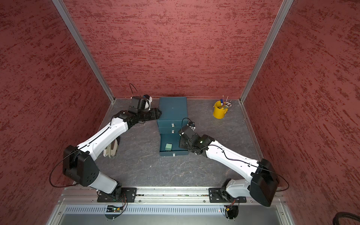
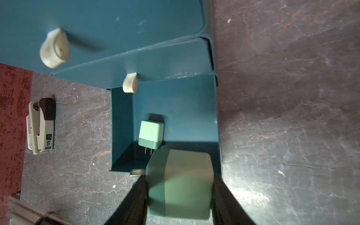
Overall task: Place the plugs into the drawer by color
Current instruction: Place the plug in the drawer.
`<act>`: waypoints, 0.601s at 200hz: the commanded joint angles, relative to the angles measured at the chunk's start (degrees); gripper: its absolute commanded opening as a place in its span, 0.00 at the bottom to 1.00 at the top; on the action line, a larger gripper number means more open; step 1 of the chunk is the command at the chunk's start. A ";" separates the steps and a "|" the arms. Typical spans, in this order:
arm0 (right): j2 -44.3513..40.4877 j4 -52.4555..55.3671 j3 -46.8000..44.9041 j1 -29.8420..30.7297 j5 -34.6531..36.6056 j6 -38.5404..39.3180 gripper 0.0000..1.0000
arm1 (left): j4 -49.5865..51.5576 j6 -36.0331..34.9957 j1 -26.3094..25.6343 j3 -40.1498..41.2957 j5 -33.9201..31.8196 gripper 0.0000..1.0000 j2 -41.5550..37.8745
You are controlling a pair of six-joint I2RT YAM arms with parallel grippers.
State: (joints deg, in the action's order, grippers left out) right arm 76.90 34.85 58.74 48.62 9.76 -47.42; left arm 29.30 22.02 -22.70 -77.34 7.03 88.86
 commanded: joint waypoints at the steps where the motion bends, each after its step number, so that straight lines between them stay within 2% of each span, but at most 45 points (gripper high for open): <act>1: 1.94 -5.31 1.65 0.51 1.05 0.86 0.12 | 3.75 -1.39 0.47 1.39 -0.70 0.62 -0.56; 58: 5.71 -13.61 -0.20 0.51 1.13 -1.24 0.12 | 3.68 -1.50 0.55 1.32 -0.60 0.62 -0.42; 120: 8.49 -15.15 -0.71 0.58 0.92 -1.39 0.12 | 3.50 -1.50 0.60 1.27 -0.37 0.62 -0.36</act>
State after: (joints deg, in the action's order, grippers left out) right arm 84.90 22.15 58.65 48.82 9.74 -48.25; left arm 29.45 22.00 -22.55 -77.34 7.27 88.82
